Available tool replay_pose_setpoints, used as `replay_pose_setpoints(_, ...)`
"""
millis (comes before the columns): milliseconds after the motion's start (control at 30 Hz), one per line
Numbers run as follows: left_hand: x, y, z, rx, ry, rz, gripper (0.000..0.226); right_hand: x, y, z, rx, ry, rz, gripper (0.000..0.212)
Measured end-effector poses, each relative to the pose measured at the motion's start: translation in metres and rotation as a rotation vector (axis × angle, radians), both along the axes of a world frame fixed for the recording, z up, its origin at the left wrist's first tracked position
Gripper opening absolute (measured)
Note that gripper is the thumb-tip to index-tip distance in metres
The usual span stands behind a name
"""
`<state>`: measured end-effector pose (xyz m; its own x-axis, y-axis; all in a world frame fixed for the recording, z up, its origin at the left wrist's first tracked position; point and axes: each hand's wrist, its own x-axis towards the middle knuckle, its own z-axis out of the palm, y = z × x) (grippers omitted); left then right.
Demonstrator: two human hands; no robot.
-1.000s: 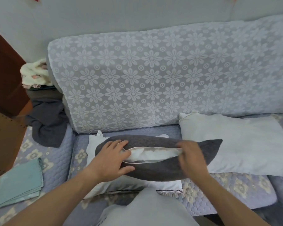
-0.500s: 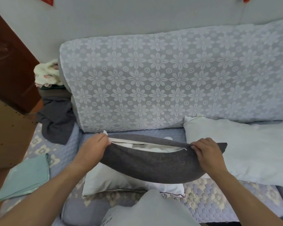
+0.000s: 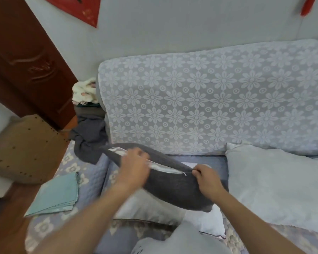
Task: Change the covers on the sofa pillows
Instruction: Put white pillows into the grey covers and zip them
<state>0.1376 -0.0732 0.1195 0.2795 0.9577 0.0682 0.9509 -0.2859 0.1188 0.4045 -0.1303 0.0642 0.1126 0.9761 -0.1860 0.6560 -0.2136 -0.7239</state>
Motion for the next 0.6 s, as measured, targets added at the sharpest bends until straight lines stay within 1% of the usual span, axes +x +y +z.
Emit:
replay_pose_setpoints(33,0.026,-0.022,-0.011,-0.085,-0.074,-0.047,0.013,-0.006,0.001,-0.005,-0.004,0.031,-0.041,0.022)
replay_pose_setpoints(67,0.048,-0.041,-0.02,-0.175,-0.178,-0.049,0.015,-0.009,0.002,-0.005,0.009,0.057,-0.076,0.019)
replay_pose_setpoints(133,0.082,-0.064,-0.032,-0.321,-0.42,0.047,0.022,-0.009,0.008,0.005,0.045,0.116,-0.091,0.013)
replay_pose_setpoints(167,0.092,-0.069,-0.036,-0.371,-0.513,0.107,0.025,-0.007,0.011,0.01,0.052,0.114,-0.057,0.011)
replay_pose_setpoints(233,0.105,-0.067,-0.035,-0.414,-0.627,0.21,0.027,-0.002,0.013,0.019,0.052,0.068,0.04,0.013)
replay_pose_setpoints(300,0.111,-0.06,-0.033,-0.443,-0.693,0.295,0.028,-0.004,0.009,0.021,0.079,0.05,0.087,0.016)
replay_pose_setpoints(400,0.116,-0.055,-0.032,-0.495,-0.717,0.385,0.028,-0.014,-0.004,0.018,0.09,0.075,0.095,0.018)
replay_pose_setpoints(500,0.114,-0.058,-0.038,-0.455,-0.625,0.357,0.021,-0.015,-0.01,0.015,0.111,0.105,0.083,0.021)
replay_pose_setpoints(600,0.113,-0.061,-0.039,-0.41,-0.548,0.295,0.019,-0.011,-0.013,0.017,0.152,0.081,0.092,0.022)
